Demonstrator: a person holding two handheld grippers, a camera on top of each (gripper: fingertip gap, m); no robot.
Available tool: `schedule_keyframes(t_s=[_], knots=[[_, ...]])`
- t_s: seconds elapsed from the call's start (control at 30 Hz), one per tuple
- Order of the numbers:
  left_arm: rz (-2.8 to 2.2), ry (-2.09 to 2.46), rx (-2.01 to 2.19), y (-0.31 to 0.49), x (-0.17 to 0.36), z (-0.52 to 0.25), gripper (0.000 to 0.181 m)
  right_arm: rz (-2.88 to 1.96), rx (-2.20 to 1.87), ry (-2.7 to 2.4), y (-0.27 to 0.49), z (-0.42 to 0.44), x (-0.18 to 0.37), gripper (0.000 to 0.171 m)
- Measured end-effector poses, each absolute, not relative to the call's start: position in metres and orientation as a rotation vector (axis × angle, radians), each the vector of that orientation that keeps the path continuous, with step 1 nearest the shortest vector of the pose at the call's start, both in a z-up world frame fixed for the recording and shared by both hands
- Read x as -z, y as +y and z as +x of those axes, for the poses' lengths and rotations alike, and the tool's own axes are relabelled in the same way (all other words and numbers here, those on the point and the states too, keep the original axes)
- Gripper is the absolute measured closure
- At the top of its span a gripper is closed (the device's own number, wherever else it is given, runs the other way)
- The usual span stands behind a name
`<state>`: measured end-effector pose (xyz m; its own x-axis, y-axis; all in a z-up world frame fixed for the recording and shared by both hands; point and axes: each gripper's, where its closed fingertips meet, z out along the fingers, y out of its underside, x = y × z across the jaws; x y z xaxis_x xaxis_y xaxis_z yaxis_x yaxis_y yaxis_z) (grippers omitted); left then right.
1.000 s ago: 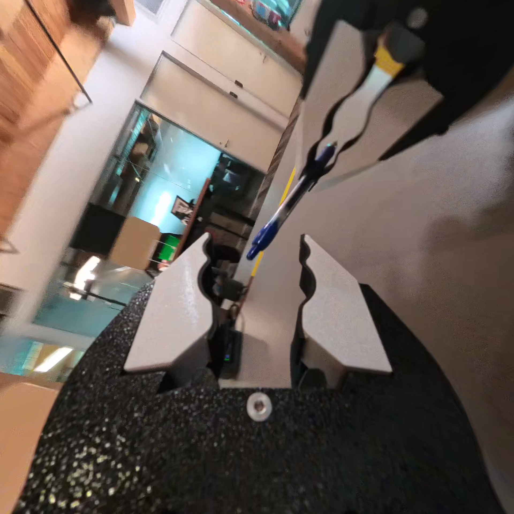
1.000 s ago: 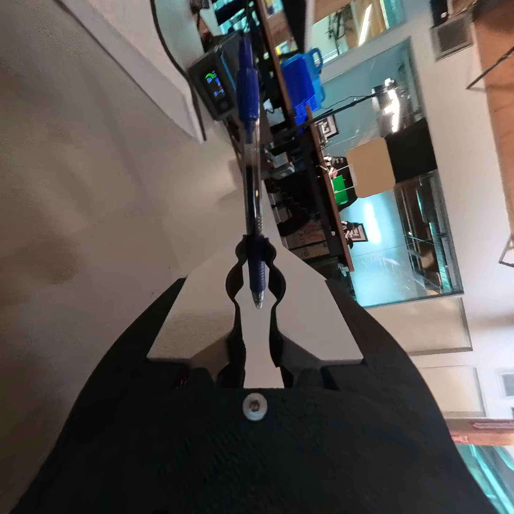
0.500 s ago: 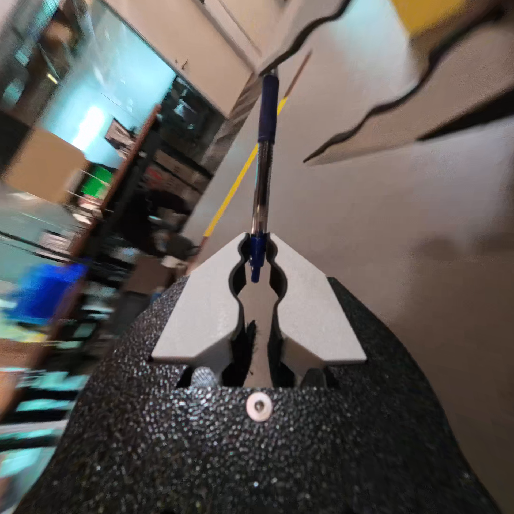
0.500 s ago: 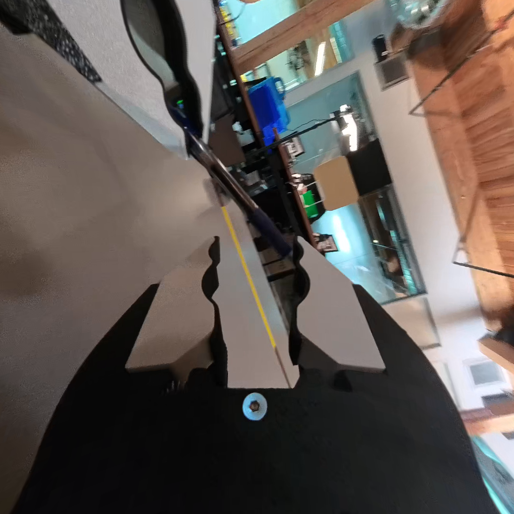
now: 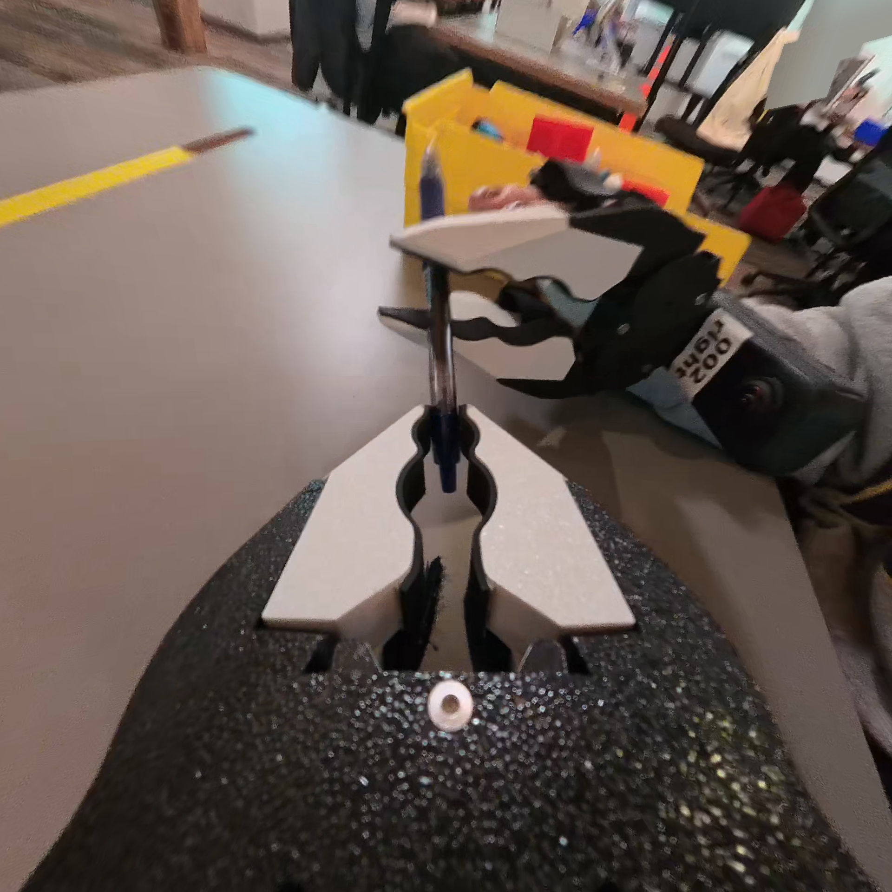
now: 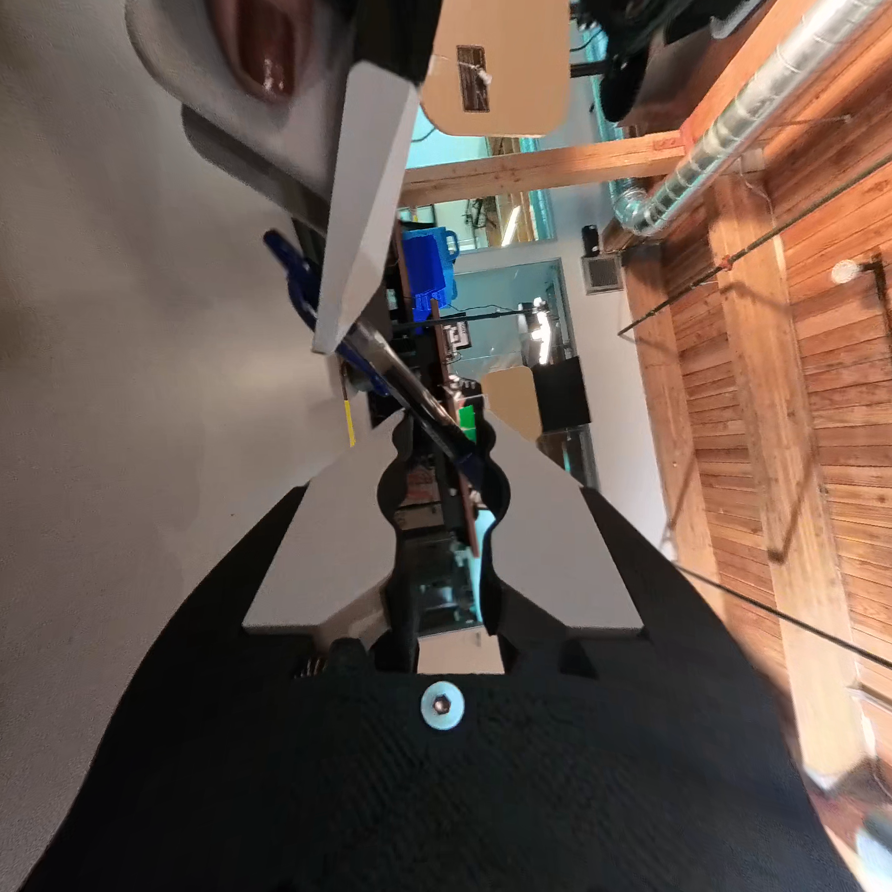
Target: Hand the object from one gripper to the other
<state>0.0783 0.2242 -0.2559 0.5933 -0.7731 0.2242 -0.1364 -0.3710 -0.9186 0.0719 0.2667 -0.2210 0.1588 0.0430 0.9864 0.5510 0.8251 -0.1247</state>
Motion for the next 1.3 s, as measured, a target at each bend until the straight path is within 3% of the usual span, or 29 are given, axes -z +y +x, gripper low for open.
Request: schedule_keyframes(t_s=[0.1,0.17,0.23,0.43,0.63,0.87,0.93,1.03,1.2,1.3], knots=[[-1.627,0.703,0.898,0.22,0.219,0.08,0.156,-0.671,0.256,-1.351,0.274,0.077,0.219,0.162],[-1.572,0.677,0.782,0.226,0.209,0.069,0.118,-0.812,0.052,-1.313,0.275,0.078,0.216,0.163],[-1.541,0.687,0.526,0.235,0.208,0.056,0.097,-0.98,-0.22,-1.275,0.274,0.078,0.216,0.163],[-1.267,1.077,-0.542,0.239,0.216,0.053,0.092,-1.444,-1.341,-1.04,0.253,0.076,0.21,0.163],[-0.921,1.36,-0.96,0.235,0.23,0.094,0.102,-1.662,-2.103,-0.673,0.248,0.08,0.205,0.163],[-0.852,1.46,-1.026,0.231,0.241,0.113,0.144,-1.719,-2.49,-0.512,0.237,0.077,0.213,0.163],[-0.831,1.434,-1.047,0.23,0.234,0.113,0.168,-1.742,-2.478,-0.524,0.236,0.074,0.218,0.163],[-0.875,1.402,-1.076,0.233,0.229,0.109,0.173,-1.72,-2.385,-0.534,0.241,0.07,0.221,0.159],[-1.065,1.154,-0.868,0.238,0.208,0.086,0.172,-1.59,-2.119,-0.615,0.256,0.072,0.215,0.113],[-1.22,0.879,-0.497,0.238,0.189,0.063,0.173,-1.51,-1.853,-0.674,0.27,0.074,0.219,0.106]])
